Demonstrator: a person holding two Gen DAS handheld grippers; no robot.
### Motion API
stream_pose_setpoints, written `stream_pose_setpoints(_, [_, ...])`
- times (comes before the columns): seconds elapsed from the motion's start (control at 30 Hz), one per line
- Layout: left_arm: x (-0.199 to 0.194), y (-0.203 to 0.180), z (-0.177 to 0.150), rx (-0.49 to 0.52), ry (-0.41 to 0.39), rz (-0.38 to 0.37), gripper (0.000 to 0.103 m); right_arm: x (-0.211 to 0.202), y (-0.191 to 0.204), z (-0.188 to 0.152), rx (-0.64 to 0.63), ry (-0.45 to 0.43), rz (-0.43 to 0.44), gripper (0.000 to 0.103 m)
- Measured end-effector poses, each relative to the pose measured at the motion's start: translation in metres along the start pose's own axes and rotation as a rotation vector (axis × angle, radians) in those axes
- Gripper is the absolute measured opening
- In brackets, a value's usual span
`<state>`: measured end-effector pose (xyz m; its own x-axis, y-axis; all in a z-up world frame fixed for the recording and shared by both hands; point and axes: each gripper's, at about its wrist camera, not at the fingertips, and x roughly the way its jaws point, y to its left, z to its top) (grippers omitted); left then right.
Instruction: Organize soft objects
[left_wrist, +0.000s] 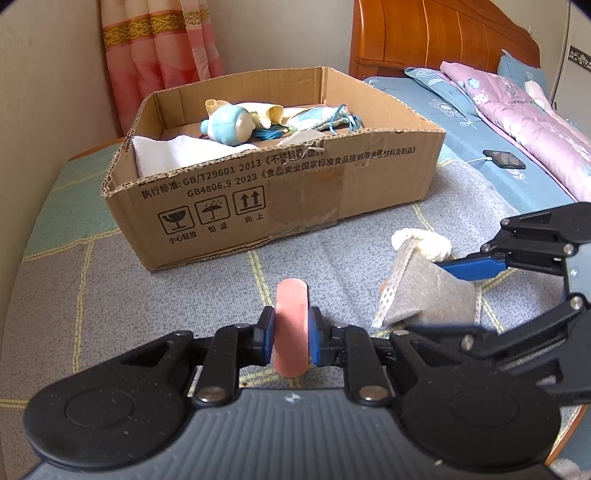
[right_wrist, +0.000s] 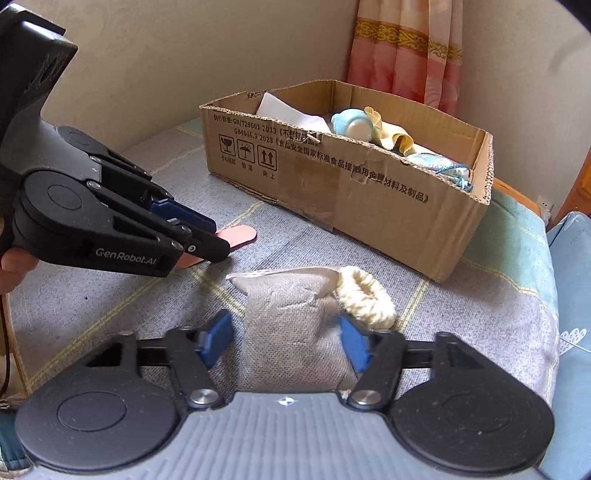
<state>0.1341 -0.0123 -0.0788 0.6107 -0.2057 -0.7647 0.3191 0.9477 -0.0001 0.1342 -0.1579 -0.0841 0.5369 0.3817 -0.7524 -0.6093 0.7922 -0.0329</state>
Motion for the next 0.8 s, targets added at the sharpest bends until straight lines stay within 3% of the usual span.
stream_pose_setpoints(0.07, [-0.001, -0.001, 0.0, 0.008, 0.001, 0.001, 0.017, -0.003, -0.001, 0.0, 0.011, -0.001, -0.009, 0.047])
stream_pose_setpoints(0.17, [-0.002, -0.002, 0.0, 0.016, 0.002, 0.0, 0.017, -0.007, -0.002, 0.001, 0.021, -0.007, -0.015, 0.042])
stream_pose_setpoints(0.8, [-0.037, 0.0, -0.004, 0.052, -0.021, -0.038, 0.017, -0.043, -0.007, 0.005, 0.065, -0.072, -0.061, 0.041])
